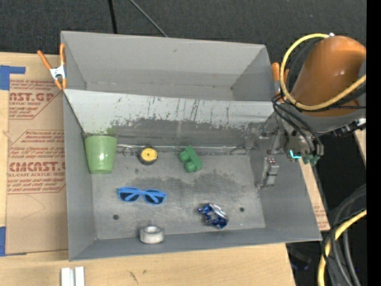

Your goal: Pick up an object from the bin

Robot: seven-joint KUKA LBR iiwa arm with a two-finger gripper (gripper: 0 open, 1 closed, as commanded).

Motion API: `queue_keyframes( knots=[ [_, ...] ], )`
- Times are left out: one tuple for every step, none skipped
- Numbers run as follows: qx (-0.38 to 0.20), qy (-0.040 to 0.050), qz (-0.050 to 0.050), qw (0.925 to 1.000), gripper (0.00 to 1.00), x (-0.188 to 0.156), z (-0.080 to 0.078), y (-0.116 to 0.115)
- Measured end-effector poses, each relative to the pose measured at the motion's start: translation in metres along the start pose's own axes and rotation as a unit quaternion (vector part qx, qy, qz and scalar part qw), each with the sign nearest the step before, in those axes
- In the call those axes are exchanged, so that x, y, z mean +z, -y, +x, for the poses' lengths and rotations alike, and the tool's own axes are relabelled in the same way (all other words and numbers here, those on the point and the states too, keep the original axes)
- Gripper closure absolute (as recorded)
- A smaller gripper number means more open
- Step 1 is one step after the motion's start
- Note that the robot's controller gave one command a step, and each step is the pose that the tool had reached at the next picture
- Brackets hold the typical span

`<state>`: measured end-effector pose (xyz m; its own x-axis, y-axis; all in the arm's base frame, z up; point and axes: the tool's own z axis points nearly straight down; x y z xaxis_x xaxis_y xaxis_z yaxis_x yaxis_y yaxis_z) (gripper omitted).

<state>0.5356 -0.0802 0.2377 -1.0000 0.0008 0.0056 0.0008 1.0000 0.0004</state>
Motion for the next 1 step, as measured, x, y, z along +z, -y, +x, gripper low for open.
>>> queue_keyframes(
  knots=[
    [-0.008,-0.0024,-0.001,1.0000,0.00,0.1074,0.0522,-0.0407]
  ],
)
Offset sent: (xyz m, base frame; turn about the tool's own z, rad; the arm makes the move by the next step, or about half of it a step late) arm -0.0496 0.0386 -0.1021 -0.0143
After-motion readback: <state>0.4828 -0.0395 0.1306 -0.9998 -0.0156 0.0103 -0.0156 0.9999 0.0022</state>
